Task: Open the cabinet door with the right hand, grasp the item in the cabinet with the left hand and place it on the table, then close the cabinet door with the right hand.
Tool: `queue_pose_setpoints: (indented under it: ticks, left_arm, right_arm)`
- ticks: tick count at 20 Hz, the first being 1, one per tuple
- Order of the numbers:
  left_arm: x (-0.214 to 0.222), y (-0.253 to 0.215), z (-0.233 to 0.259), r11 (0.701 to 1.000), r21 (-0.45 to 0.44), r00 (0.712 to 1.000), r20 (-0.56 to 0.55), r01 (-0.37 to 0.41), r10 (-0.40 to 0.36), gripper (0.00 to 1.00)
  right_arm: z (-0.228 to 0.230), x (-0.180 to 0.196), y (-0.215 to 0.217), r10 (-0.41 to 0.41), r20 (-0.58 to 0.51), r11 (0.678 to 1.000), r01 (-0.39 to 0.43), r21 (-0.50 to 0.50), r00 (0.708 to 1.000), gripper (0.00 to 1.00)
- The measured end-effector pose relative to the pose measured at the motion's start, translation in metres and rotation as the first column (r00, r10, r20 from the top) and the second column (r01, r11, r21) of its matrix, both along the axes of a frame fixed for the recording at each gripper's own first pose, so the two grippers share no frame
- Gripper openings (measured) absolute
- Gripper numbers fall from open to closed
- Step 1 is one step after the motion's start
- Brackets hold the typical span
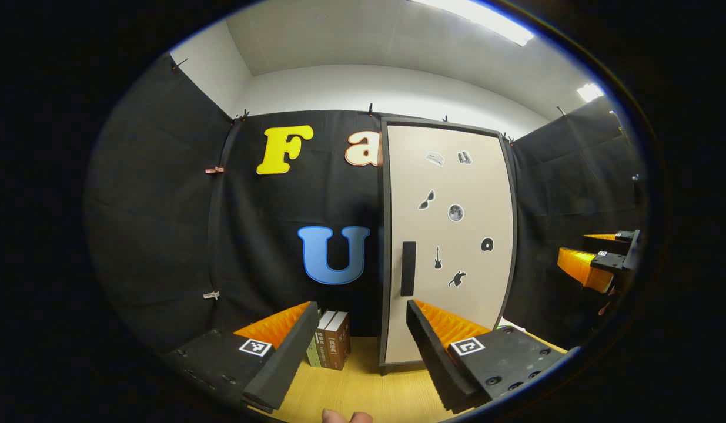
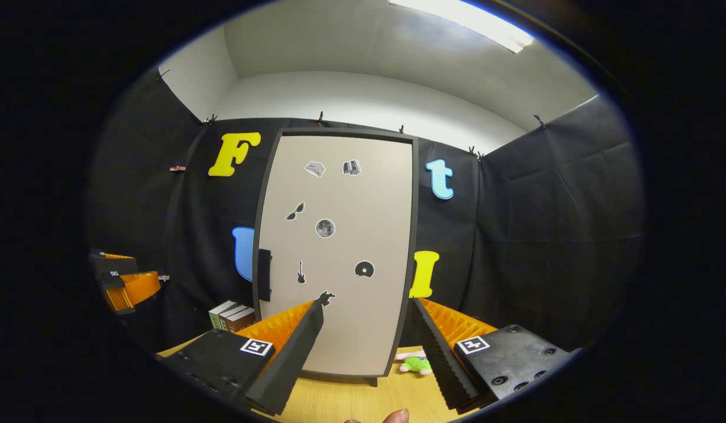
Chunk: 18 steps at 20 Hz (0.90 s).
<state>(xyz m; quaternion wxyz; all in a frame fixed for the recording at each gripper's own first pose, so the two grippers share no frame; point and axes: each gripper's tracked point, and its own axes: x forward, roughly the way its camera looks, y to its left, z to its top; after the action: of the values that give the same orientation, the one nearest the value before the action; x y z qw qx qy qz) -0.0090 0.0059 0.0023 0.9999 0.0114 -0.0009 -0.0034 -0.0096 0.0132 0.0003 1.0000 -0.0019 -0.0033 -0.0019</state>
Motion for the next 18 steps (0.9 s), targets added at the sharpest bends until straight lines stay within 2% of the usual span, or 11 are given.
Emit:
queue_pose_setpoints:
  ticks: [12, 18]
  left_arm:
    - [-0.003, 0.005, 0.003, 1.000, 0.012, 1.000, 0.009, 0.000, 0.000, 0.94]
    - [-0.010, 0.030, -0.001, 1.000, 0.002, 1.000, -0.001, -0.019, 0.019, 0.94]
  right_arm:
    - [0.001, 0.001, 0.010, 0.016, 0.011, 1.000, -0.016, -0.006, 1.000, 0.97]
    - [0.001, 0.033, 0.060, 0.101, 0.004, 0.994, -0.101, 0.037, 0.995, 0.97]
